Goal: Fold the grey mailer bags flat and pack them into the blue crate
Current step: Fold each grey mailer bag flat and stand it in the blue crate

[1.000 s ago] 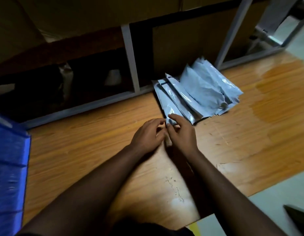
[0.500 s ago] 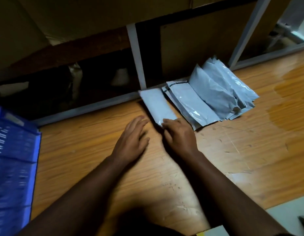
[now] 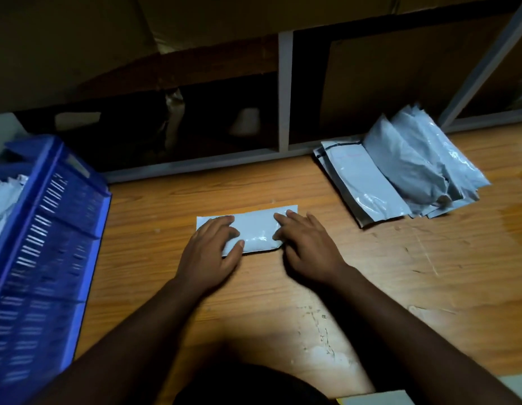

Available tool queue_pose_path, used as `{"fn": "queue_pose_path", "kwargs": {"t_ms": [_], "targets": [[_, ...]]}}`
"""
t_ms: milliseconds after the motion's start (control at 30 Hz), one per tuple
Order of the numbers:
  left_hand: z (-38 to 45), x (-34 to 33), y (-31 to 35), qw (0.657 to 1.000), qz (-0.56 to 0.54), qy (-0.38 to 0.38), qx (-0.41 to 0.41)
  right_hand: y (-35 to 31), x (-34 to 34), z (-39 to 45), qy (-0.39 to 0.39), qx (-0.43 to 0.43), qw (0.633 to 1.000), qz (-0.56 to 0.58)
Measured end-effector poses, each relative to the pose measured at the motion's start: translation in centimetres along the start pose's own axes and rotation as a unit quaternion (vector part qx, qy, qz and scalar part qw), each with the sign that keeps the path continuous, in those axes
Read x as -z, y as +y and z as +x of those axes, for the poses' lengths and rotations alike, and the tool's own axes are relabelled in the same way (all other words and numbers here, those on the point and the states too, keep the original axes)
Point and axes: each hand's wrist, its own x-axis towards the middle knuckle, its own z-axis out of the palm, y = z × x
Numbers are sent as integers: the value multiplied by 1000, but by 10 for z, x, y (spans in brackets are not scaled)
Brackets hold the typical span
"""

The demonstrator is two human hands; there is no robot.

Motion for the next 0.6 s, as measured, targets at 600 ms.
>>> {"fn": "queue_pose_path", "kwargs": {"t_ms": [600], "targets": [[21, -31, 0, 993, 46, -61, 95, -36, -37, 56, 34, -14, 996, -81]]}}
